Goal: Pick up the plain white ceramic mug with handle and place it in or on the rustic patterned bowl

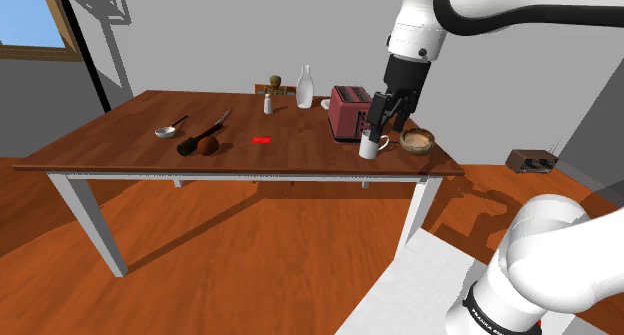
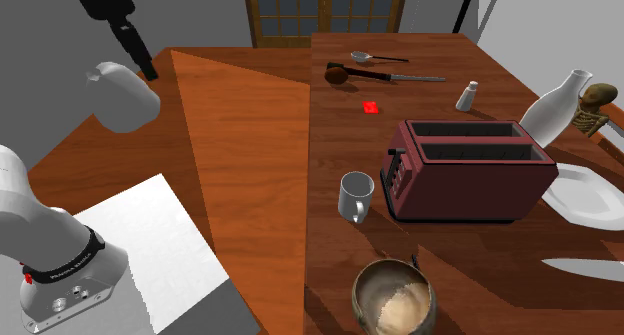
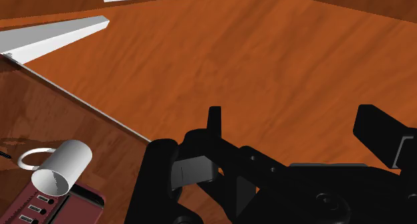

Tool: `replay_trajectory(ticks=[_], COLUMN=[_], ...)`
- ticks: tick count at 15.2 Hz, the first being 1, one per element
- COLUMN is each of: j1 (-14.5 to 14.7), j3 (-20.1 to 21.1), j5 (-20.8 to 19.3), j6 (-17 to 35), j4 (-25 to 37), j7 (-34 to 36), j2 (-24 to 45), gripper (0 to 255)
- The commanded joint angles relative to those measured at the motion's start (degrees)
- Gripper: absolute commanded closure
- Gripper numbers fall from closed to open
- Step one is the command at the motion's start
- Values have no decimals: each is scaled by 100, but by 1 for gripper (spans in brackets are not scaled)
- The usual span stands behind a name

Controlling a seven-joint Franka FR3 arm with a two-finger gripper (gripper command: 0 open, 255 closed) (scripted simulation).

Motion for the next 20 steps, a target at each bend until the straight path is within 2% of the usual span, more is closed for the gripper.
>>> replay_trajectory(ticks=[1,10,15,20], j1=[0,-299,-415,-493], j3=[0,-912,-1397,-1851], j5=[0,-539,-698,-696], j6=[0,957,1469,1916], j4=[0,-63,169,592], j7=[0,-1204,-1857,-2528], j2=[0,931,1677,2548], gripper=[0,0,0,0])
